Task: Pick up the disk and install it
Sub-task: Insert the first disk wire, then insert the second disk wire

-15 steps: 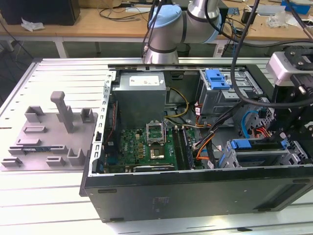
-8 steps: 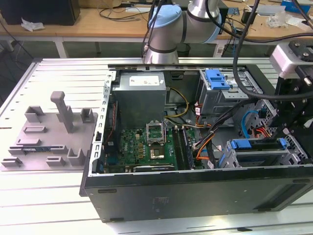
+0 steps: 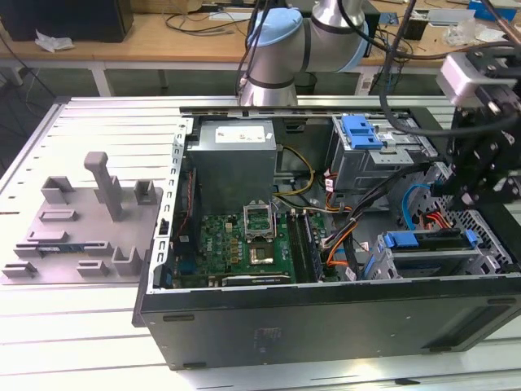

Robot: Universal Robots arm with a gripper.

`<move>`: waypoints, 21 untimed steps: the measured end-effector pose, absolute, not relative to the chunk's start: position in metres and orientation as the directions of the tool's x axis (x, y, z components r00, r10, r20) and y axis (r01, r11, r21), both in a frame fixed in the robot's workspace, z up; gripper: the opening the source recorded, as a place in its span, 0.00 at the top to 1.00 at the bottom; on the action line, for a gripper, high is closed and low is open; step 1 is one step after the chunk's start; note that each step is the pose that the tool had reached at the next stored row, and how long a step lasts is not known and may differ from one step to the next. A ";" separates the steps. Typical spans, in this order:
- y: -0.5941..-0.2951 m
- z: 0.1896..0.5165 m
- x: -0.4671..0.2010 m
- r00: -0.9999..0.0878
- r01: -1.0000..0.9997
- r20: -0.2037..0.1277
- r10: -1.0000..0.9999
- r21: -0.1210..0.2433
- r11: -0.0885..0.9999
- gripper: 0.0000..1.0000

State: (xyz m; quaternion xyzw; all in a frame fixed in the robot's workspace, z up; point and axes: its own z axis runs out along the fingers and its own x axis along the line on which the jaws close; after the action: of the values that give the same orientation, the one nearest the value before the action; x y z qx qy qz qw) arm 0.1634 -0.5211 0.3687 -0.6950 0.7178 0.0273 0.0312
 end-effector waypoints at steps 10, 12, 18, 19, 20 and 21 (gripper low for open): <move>-0.502 0.369 0.164 -0.032 -0.999 -0.070 -0.997 -0.005 0.032 0.69; -0.502 0.369 0.164 -0.032 -0.999 -0.069 -0.997 -0.005 0.032 0.69; -0.502 0.369 0.163 -0.032 -0.999 -0.069 -0.997 -0.005 0.032 0.69; -0.502 0.369 0.163 -0.032 -0.999 -0.069 -0.997 -0.005 0.032 0.69; -0.502 0.369 0.163 -0.032 -0.999 -0.068 -0.997 -0.005 0.032 0.69; -0.502 0.369 0.163 -0.032 -0.999 -0.068 -0.997 -0.005 0.032 0.69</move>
State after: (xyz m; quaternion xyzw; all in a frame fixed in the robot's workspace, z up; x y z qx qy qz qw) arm 0.1635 -0.5015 0.3692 -0.6952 0.7180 0.0222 0.0263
